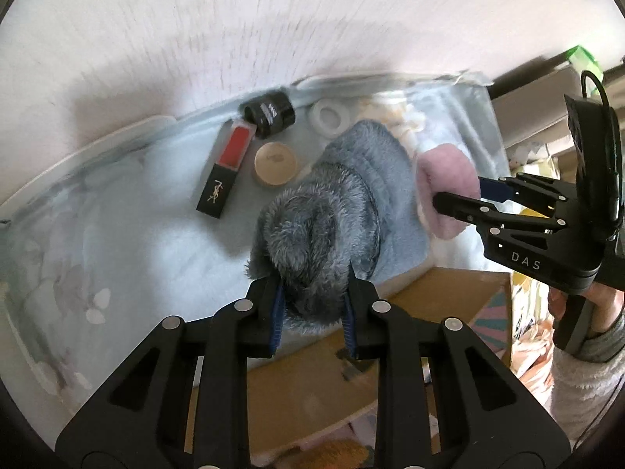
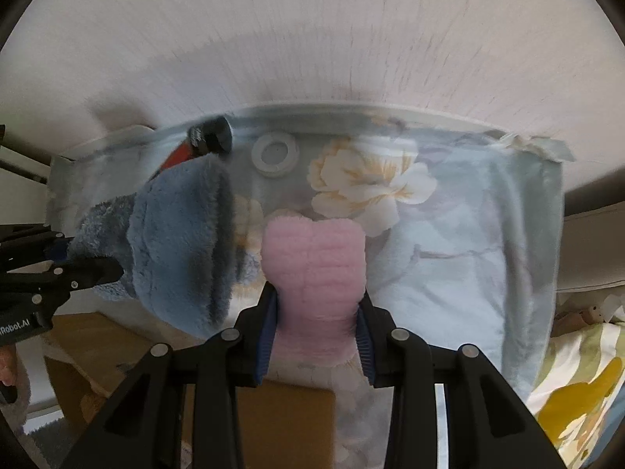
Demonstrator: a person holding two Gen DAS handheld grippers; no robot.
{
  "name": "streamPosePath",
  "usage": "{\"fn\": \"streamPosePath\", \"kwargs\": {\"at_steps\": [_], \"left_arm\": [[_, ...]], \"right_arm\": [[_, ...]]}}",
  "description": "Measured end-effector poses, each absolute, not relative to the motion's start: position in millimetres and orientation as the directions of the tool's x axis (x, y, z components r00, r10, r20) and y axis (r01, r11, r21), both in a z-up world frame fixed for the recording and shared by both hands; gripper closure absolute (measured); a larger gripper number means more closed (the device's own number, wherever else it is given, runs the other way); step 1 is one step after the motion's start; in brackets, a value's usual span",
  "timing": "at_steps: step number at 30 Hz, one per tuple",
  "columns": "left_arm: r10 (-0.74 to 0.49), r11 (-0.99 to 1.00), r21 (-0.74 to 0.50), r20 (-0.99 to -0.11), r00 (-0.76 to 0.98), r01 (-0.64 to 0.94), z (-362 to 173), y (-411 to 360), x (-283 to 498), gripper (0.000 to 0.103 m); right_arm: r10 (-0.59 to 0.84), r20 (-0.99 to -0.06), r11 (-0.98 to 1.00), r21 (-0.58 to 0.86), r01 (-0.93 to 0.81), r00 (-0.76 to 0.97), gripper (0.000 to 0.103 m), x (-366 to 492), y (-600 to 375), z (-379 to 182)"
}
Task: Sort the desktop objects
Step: 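Grasp the grey fuzzy slipper with the left tool while the right tool grasps the pink fuzzy sock, then carry the slipper and pink sock over the box and release both inside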
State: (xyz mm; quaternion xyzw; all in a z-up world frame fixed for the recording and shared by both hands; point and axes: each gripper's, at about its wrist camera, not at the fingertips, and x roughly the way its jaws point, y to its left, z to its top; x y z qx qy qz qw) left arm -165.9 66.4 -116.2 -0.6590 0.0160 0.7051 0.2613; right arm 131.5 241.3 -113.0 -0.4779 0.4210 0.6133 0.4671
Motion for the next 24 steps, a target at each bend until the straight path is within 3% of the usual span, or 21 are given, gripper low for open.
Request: {"fn": "streamPosePath", "kwargs": {"at_steps": [10, 24], "left_arm": [[0.375, -0.88, -0.304, -0.916, -0.144, -0.365, -42, 44, -128, 0.082], [0.404, -0.904, -0.333, -0.871, -0.278, -0.27, 12, 6, -59, 0.082]], "right_arm": [[0.282, -0.944, -0.319, 0.077, -0.945, -0.172, 0.069, 113, 237, -45], [0.31, -0.913, -0.502, 0.081, -0.861, -0.267, 0.069, 91, 175, -9]]}}
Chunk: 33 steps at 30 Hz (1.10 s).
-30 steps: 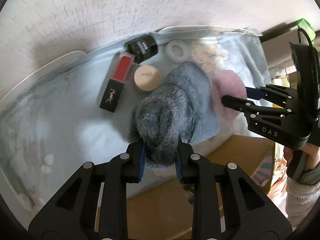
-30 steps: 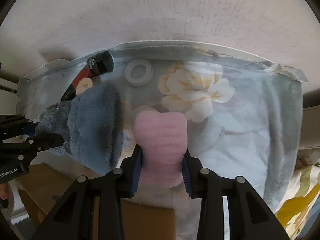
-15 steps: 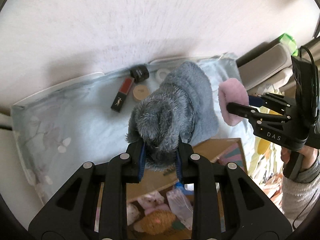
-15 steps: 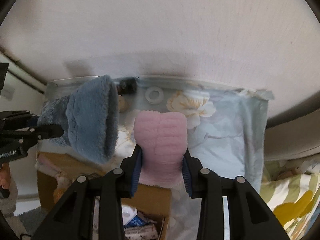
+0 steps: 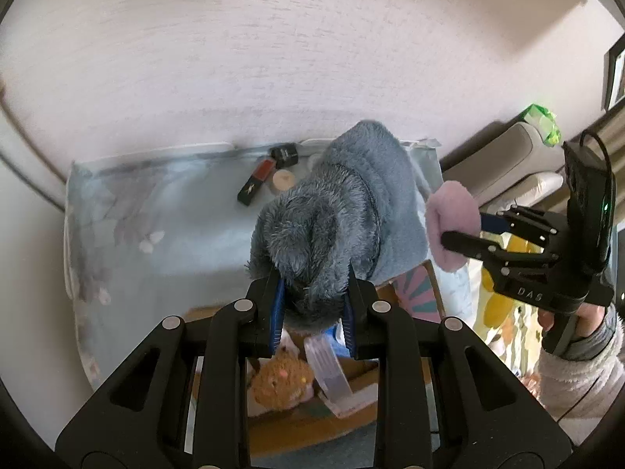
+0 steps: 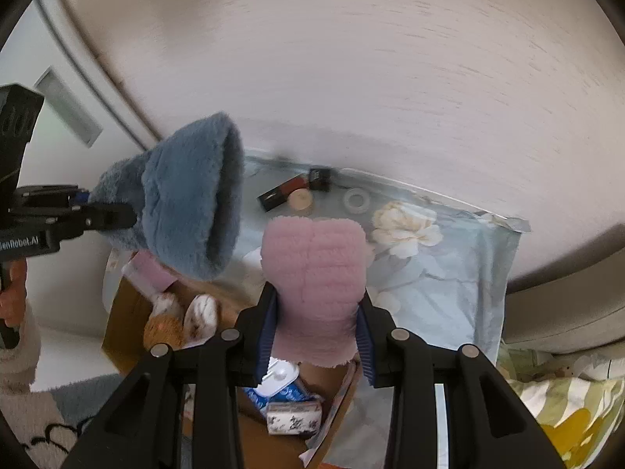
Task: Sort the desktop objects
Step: 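Carry the slipper and pink sock over the box and release both inside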
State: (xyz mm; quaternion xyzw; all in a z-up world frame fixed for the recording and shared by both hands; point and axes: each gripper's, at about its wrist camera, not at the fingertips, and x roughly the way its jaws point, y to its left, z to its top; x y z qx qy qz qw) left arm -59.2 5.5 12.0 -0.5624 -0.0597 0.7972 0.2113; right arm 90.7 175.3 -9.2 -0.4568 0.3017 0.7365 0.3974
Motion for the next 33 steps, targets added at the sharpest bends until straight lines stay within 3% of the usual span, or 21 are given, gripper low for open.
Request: {"fn": "streamPosePath", "kwargs": {"at_steps": [11, 33], "left_arm": [[0.394, -0.919, -0.361, -0.871, -0.293, -0.16, 1, -15, -6, 0.082], [0.406, -0.914, -0.399, -0.904, -0.136, -0.078, -74, 15, 59, 0.082]], "right_arm": [[0.221, -0.927, -0.59, 0.121, -0.798, -0.304, 0.069, 84, 142, -29], [0.07, -0.963, -0.638, 0.158, -0.754, -0.261, 0.069, 91, 93, -91]]}}
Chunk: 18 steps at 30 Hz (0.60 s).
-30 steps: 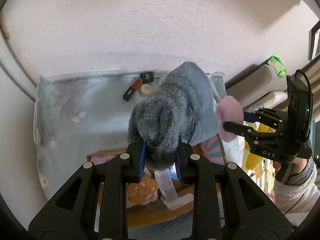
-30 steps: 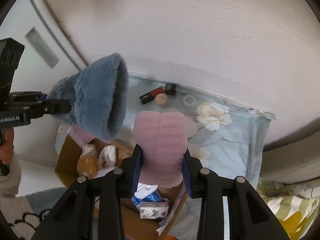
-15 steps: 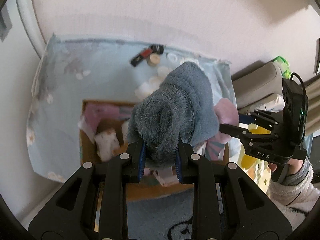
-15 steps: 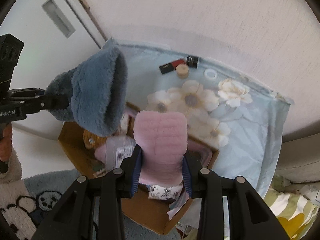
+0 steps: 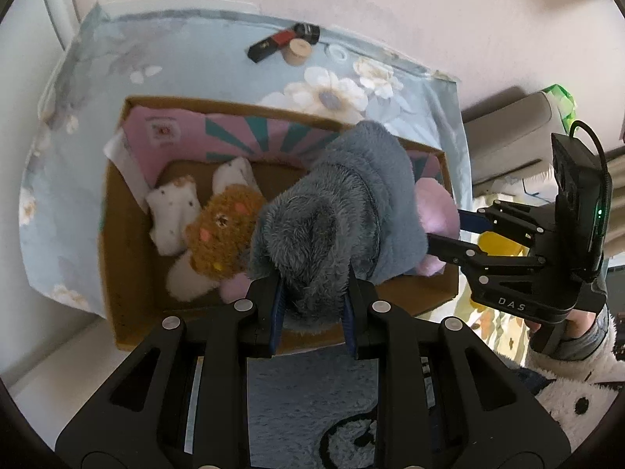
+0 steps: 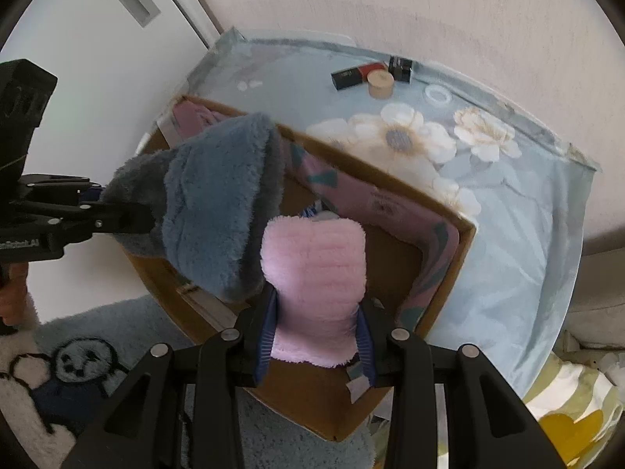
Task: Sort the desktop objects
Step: 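Carry the slipper and pink sock over the box and release both inside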
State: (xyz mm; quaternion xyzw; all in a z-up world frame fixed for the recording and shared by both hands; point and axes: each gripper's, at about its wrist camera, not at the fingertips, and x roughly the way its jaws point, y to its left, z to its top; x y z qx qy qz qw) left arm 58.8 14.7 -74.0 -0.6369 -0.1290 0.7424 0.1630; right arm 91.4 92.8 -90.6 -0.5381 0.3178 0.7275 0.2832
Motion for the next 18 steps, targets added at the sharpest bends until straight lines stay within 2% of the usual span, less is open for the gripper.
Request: {"fn": "streamPosePath", "kwargs": {"at_steps": [8, 11, 12, 13, 14, 15, 16, 18], "left_arm": [[0.384, -0.923, -0.376, -0.914, -0.128, -0.082, -79, 22, 57, 0.081], [0.374, -0.927, -0.364, -0.917, -0.136, -0.09, -77, 23, 56, 0.071], [0.369, -0.929, -0.359, -0.919, -0.14, -0.096, -76, 23, 55, 0.059], [0.372, -0.927, -0.36, -0.917, -0.146, -0.101, -74, 23, 55, 0.039], [0.379, -0.925, -0.367, -0.912, -0.154, -0.104, -72, 22, 54, 0.026], [0.389, -0.921, -0.375, -0.905, -0.173, -0.107, -68, 21, 54, 0.006], [0.394, -0.919, -0.379, -0.897, -0.2, -0.109, -63, 19, 55, 0.001], [0.388, -0.922, -0.371, -0.891, -0.237, -0.112, -56, 16, 54, 0.001]], "right_arm": [[0.06, -0.966, -0.626, 0.16, -0.763, -0.252, 0.069, 97, 97, -94], [0.053, -0.966, -0.618, 0.167, -0.769, -0.253, 0.066, 98, 100, -94], [0.051, -0.966, -0.612, 0.171, -0.772, -0.255, 0.063, 99, 100, -94], [0.05, -0.965, -0.605, 0.175, -0.776, -0.256, 0.059, 100, 101, -94], [0.045, -0.966, -0.602, 0.178, -0.778, -0.256, 0.056, 101, 101, -94], [0.045, -0.966, -0.602, 0.178, -0.779, -0.255, 0.047, 101, 101, -93], [0.052, -0.965, -0.6, 0.176, -0.78, -0.257, 0.034, 102, 100, -91], [0.072, -0.961, -0.605, 0.169, -0.778, -0.265, 0.025, 103, 101, -89]]}}
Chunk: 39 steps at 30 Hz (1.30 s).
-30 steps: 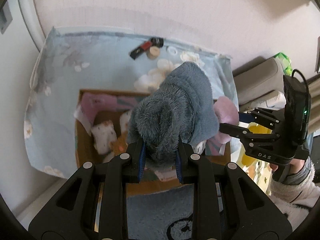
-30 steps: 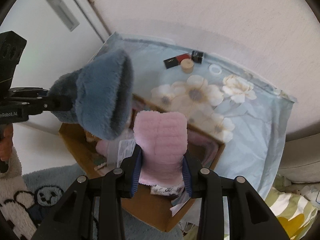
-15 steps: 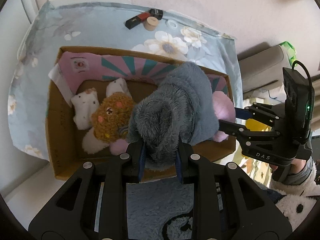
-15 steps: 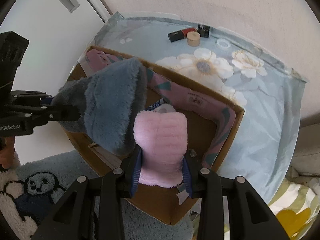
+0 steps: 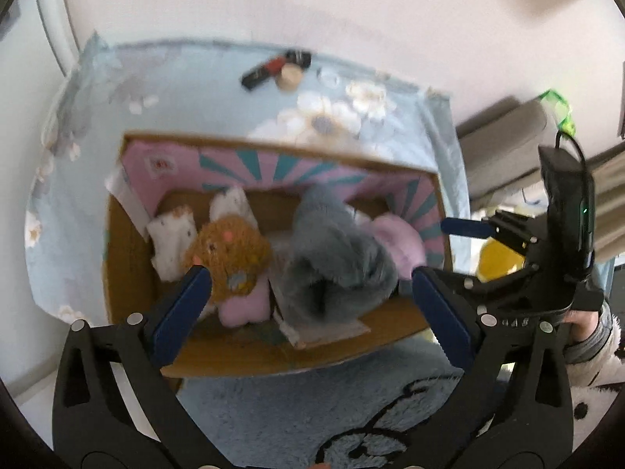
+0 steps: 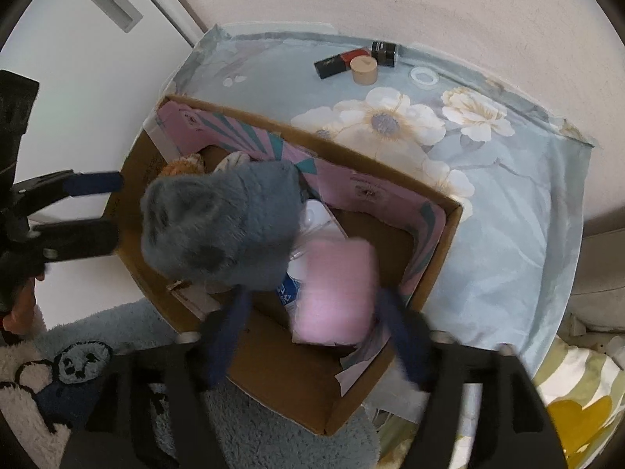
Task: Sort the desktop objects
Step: 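Carry the slipper and pink sock over the box and release both inside, then withdraw both open tools from the box toward the cosmetics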
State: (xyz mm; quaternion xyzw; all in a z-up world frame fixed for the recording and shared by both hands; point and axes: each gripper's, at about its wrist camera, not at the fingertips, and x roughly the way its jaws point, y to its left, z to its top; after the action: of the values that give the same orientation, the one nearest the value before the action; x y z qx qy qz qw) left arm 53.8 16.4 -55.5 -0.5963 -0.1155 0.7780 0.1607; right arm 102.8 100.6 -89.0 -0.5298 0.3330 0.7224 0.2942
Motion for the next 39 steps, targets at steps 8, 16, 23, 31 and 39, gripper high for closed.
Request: {"fn": "streamPosePath", "kwargs": {"at_steps": [8, 16, 23, 31, 39], "left_arm": [[0.369, -0.929, -0.36, -0.879, -0.302, -0.086, -46, -1, 46, 0.001], [0.322, -0.946, -0.31, -0.867, -0.38, -0.094, -35, -14, 44, 0.001], [0.3, -0.954, -0.272, -0.853, -0.428, -0.126, -20, -29, 29, 0.001], [0.258, -0.966, -0.213, -0.846, -0.466, -0.148, -4, -48, -5, 0.001], [0.283, -0.938, -0.144, -0.843, -0.457, -0.316, 7, -37, -51, 0.002]], "right_arm": [[0.149, -0.951, -0.613, 0.127, -0.78, -0.272, 0.023, 101, 109, -76], [0.194, -0.944, -0.62, 0.093, -0.779, -0.268, 0.023, 93, 110, -67], [0.297, -0.924, -0.585, 0.023, -0.811, -0.241, 0.023, 89, 120, -42], [0.425, -0.875, -0.527, -0.034, -0.849, -0.229, 0.023, 85, 142, -7], [0.41, -0.883, -0.483, 0.005, -0.876, -0.231, 0.023, 81, 175, -4]]}}
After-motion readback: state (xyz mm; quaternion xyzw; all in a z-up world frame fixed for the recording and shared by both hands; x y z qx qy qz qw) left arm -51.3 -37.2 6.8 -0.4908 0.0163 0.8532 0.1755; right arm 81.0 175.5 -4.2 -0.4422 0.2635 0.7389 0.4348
